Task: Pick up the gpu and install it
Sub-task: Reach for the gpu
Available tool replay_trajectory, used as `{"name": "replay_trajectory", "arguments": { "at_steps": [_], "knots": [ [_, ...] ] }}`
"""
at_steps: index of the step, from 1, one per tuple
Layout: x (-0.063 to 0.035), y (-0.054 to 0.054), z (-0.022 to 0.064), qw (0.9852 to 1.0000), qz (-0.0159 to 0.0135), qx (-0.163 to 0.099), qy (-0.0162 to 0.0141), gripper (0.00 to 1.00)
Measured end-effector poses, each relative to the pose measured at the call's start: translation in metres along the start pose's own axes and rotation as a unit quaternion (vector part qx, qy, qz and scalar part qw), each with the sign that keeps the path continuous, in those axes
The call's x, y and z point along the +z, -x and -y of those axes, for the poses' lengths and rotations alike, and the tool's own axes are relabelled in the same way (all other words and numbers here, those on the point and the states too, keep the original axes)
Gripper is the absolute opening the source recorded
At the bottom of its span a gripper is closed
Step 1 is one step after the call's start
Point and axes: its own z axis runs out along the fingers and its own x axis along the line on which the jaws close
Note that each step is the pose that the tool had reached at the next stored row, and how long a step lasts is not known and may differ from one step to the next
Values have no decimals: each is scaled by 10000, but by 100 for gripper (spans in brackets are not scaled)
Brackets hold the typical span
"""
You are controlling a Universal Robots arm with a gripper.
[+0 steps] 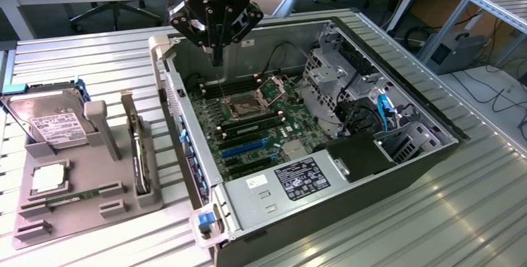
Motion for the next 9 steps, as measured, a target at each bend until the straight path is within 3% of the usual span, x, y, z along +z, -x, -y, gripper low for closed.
{"name": "replay_trajectory", "arguments": {
  "at_steps": [9],
  "knots": [
    [-1,-20,2,10000,0,0,0,11]
  ]
}}
